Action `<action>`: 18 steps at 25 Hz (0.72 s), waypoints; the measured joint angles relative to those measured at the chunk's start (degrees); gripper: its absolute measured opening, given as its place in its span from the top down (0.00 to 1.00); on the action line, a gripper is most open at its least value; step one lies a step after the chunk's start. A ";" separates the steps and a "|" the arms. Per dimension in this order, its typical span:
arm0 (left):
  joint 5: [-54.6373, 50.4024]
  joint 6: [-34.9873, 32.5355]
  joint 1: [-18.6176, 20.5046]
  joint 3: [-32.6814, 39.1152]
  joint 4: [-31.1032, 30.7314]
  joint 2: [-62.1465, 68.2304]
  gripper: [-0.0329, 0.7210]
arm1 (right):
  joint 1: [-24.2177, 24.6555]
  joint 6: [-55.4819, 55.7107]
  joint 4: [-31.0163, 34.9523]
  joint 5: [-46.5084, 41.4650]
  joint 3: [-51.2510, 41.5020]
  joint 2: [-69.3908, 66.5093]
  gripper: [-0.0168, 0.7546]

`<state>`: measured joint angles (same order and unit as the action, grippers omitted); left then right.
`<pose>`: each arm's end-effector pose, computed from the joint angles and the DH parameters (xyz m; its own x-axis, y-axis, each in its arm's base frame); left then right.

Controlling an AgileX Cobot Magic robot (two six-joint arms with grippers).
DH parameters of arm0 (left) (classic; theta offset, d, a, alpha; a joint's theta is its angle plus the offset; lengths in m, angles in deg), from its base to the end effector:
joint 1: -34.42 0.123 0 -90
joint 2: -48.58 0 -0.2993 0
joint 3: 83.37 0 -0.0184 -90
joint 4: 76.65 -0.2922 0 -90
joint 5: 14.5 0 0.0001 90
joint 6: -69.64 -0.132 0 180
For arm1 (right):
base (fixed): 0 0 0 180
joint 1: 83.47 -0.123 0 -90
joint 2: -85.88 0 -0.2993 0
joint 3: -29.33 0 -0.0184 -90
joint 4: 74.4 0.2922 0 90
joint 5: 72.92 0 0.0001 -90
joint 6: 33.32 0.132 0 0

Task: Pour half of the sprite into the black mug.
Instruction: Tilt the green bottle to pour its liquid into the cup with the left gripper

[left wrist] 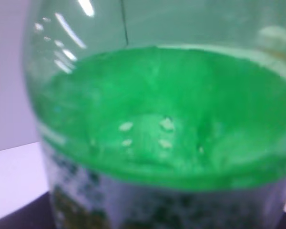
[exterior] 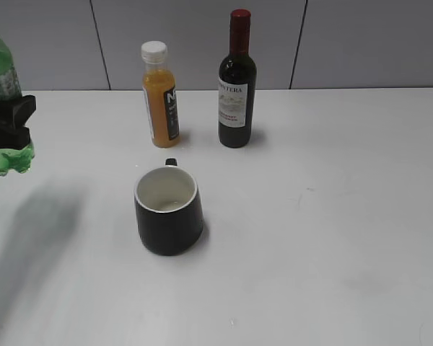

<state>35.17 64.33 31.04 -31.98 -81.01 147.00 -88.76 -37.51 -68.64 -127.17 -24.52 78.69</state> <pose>0.3353 -0.0275 0.1523 -0.1590 0.1509 -0.9757 0.1397 0.9817 0.1291 0.0676 0.0171 0.2620 -0.4208 -0.0532 -0.9056 -0.1713 0.9850 0.0217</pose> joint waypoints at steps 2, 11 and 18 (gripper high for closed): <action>-0.17 -0.80 0.00 0.00 0.00 0.00 0.36 | 0.00 0.00 0.00 0.00 0.00 0.00 0.21; -4.35 -16.41 -6.42 0.05 15.19 -1.36 0.36 | 0.00 0.00 0.00 0.00 0.00 0.00 0.21; -3.85 -35.64 -16.34 0.05 30.84 -3.04 0.36 | 0.00 0.00 0.02 0.00 0.00 0.00 0.21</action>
<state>31.32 28.69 14.70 -31.93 -50.17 143.96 -88.76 -37.51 -68.62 -127.17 -24.52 78.69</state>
